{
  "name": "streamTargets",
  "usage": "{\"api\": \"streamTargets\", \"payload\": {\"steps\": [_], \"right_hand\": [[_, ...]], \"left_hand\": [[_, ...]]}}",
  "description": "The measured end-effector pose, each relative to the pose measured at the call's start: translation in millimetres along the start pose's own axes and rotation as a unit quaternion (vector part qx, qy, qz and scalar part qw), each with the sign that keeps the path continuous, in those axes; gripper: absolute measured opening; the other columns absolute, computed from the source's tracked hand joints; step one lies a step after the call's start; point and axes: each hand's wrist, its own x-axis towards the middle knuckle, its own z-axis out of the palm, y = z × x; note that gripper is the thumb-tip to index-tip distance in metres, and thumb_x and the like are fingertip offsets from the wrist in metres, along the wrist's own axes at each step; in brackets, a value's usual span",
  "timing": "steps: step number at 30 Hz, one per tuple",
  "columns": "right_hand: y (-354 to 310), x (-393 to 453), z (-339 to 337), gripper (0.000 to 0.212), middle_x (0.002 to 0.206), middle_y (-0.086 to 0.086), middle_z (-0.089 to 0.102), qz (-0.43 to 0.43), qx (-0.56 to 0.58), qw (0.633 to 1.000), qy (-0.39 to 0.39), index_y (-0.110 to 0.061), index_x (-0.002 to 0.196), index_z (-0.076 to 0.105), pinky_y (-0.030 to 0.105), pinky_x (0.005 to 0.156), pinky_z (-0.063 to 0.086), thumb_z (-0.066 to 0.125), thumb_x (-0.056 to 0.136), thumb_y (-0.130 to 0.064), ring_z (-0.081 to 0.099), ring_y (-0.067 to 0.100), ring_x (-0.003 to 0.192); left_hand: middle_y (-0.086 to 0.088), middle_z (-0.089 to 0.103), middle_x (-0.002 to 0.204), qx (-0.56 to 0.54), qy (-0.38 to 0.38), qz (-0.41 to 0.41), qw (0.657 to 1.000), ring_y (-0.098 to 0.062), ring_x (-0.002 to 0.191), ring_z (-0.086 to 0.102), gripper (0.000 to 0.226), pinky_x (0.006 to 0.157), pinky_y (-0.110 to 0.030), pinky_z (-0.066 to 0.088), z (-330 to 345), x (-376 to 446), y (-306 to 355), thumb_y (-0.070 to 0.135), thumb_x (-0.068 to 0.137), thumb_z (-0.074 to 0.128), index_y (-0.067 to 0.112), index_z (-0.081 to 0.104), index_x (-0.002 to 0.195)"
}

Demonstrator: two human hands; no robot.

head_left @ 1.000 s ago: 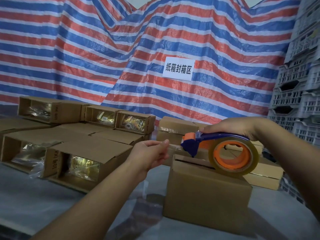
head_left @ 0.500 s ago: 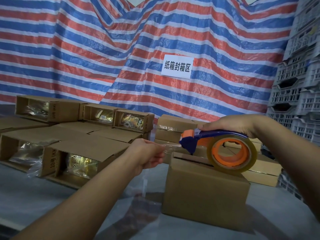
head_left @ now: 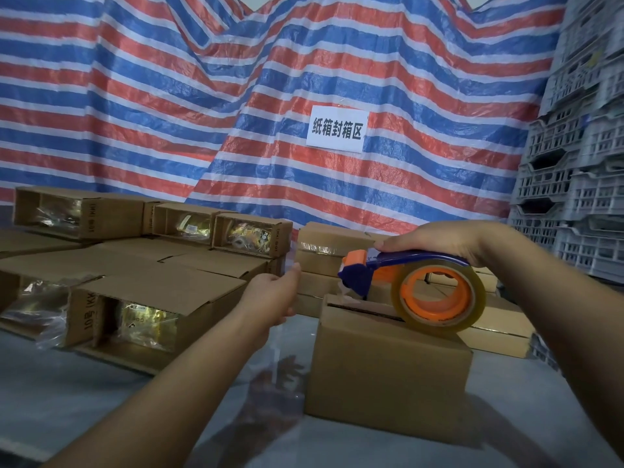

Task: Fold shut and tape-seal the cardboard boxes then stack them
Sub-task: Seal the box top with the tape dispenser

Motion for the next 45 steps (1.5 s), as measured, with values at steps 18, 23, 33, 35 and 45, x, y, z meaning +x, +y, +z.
{"api": "streamTargets", "payload": {"steps": [18,23,33,35,45], "right_hand": [[16.8,-14.2,-1.0,0.068,0.073,0.008,0.071,-0.04,0.13,0.991,0.019,-0.006,0.116,0.057,0.021,0.049,0.053,0.07,0.069,-0.054,0.066,0.015,0.053],[17.0,-13.8,-1.1,0.067,0.074,0.008,0.072,-0.042,0.119,0.992,0.018,-0.008,0.116,0.057,0.02,0.049,0.053,0.068,0.07,-0.055,0.067,0.014,0.054],[-3.7,-7.9,4.0,0.065,0.077,0.004,0.074,-0.011,0.006,1.0,0.001,-0.014,0.122,0.053,0.021,0.053,0.053,0.059,0.076,-0.059,0.068,0.012,0.059],[-7.7,-6.1,4.8,0.064,0.076,0.003,0.074,-0.006,-0.021,1.0,0.001,-0.015,0.123,0.054,0.021,0.055,0.053,0.057,0.077,-0.06,0.068,0.011,0.06],[-16.5,-0.6,5.9,0.07,0.073,0.004,0.072,0.017,-0.046,0.999,-0.022,-0.011,0.12,0.055,0.02,0.053,0.052,0.061,0.072,-0.061,0.067,0.012,0.056]], "left_hand": [[0.006,0.064,0.127,0.096,-0.257,0.113,0.955,-0.015,0.127,0.05,0.033,0.115,-0.047,0.027,22.1,12.1,36.7,0.05,0.086,0.059,0.03,0.069,0.11],[-0.003,0.07,0.089,0.023,-0.296,0.099,0.95,-0.018,0.086,0.068,0.016,0.086,-0.035,0.054,-4.6,23.4,39.9,0.022,0.095,0.06,0.013,0.07,0.104],[0.002,0.065,0.067,-0.003,-0.294,-0.079,0.953,-0.001,0.05,0.056,0.016,0.052,-0.014,0.047,-9.4,14.0,36.9,0.007,0.099,0.052,0.011,0.063,0.11],[0.002,0.064,0.07,0.009,-0.284,-0.078,0.955,-0.001,0.053,0.055,0.011,0.057,-0.014,0.045,-13.2,14.0,35.2,0.007,0.098,0.054,0.011,0.063,0.104],[0.005,0.064,0.064,-0.003,-0.244,-0.073,0.967,-0.003,0.056,0.055,0.012,0.058,-0.017,0.044,-16.2,13.9,14.3,0.009,0.096,0.059,0.01,0.063,0.108]]}}
